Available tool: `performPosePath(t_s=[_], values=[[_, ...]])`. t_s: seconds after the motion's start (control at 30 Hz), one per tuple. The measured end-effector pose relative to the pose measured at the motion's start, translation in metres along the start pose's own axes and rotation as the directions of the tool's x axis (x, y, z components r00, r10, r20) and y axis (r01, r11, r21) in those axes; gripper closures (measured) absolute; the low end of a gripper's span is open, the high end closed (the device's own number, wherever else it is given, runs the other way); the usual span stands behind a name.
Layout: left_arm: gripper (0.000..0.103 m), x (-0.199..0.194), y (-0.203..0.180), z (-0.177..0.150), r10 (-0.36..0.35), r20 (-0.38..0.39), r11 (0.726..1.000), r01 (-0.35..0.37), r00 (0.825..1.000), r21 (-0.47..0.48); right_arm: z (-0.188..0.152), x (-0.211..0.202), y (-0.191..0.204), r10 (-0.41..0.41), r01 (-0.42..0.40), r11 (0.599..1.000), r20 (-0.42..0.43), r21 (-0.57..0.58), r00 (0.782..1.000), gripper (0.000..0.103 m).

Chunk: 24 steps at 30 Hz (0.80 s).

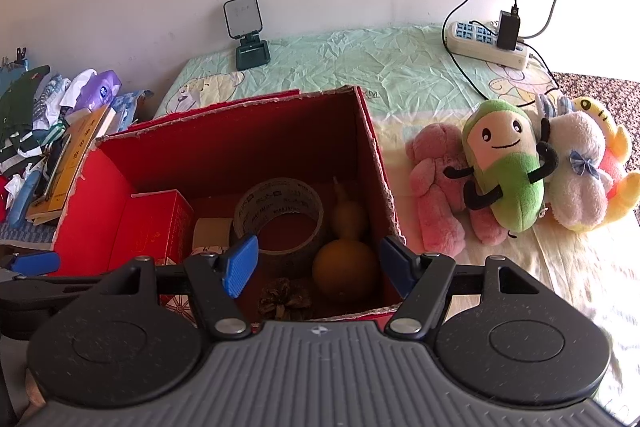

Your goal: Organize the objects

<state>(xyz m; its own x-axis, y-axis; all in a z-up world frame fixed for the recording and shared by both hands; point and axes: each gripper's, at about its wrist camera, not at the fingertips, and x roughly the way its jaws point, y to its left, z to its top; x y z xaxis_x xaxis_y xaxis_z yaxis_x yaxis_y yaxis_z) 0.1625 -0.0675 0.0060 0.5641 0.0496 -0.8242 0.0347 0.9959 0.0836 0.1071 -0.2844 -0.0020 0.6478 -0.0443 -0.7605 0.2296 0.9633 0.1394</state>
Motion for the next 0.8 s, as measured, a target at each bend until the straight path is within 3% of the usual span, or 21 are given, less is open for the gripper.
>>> performPosePath(t_s=[0.8], values=[[0.001, 0.003, -0.004, 0.011, -0.031, 0.046, 1.000, 0.031, 0.998, 0.006, 0.005, 0.013, -0.003, 0.003, -0.003, 1.000, -0.019, 0.002, 1.000, 0.033]])
